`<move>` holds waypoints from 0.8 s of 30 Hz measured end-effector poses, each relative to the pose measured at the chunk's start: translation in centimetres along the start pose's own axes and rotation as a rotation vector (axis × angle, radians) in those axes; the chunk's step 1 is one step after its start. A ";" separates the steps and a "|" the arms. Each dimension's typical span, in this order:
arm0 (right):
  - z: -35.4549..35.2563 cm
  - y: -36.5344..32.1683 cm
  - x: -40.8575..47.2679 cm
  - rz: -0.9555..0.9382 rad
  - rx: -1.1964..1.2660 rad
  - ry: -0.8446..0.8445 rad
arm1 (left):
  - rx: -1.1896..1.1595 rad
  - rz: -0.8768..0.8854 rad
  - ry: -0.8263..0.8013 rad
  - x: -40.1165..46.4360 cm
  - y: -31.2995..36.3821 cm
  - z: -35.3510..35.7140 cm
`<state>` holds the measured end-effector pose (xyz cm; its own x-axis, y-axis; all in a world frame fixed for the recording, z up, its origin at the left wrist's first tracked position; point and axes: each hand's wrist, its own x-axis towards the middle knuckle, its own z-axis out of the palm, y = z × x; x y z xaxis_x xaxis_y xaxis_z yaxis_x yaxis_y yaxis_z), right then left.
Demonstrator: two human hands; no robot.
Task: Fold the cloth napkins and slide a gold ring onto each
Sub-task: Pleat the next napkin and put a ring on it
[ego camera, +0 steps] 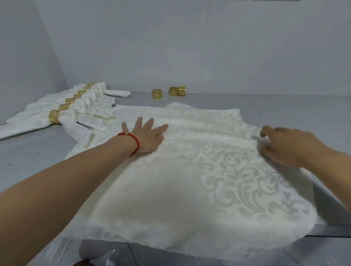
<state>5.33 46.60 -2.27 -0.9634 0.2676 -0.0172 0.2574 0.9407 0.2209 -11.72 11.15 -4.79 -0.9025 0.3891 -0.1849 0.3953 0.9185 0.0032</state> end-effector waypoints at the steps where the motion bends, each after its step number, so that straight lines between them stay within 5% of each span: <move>1: -0.6 -0.6 -0.9 -0.013 -0.073 0.036 | -0.003 -0.007 0.016 -0.1 -0.2 0.0; 4: -1.6 -2.6 -3.0 -0.186 -0.226 0.294 | -0.012 0.024 0.072 -1.3 -0.1 0.0; 6: -2.0 -4.4 -5.2 -0.492 -0.004 0.438 | -0.071 0.076 0.194 -2.5 0.4 0.2; 8: -2.3 -6.9 -8.6 -0.810 0.218 0.356 | -0.134 0.154 0.348 -4.8 1.0 0.9; 11: -1.2 -9.6 -12.6 -0.997 0.229 0.234 | -0.295 0.451 0.543 -8.9 2.5 1.8; 16: 0.4 -11.0 -12.2 -1.037 0.328 0.332 | -0.323 0.806 0.493 -14.6 4.1 2.6; 20: -0.4 -10.7 -11.8 -0.948 0.384 0.252 | -0.400 0.844 0.444 -16.7 4.2 2.2; 24: -2.1 -10.7 -11.5 -0.832 0.705 0.018 | -0.421 0.819 0.346 -18.0 4.0 2.4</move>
<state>13.48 33.00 -2.40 -0.8556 -0.5053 0.1124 -0.4952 0.7357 -0.4621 6.53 7.67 -3.80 -0.4035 0.8540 0.3285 0.8882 0.2794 0.3646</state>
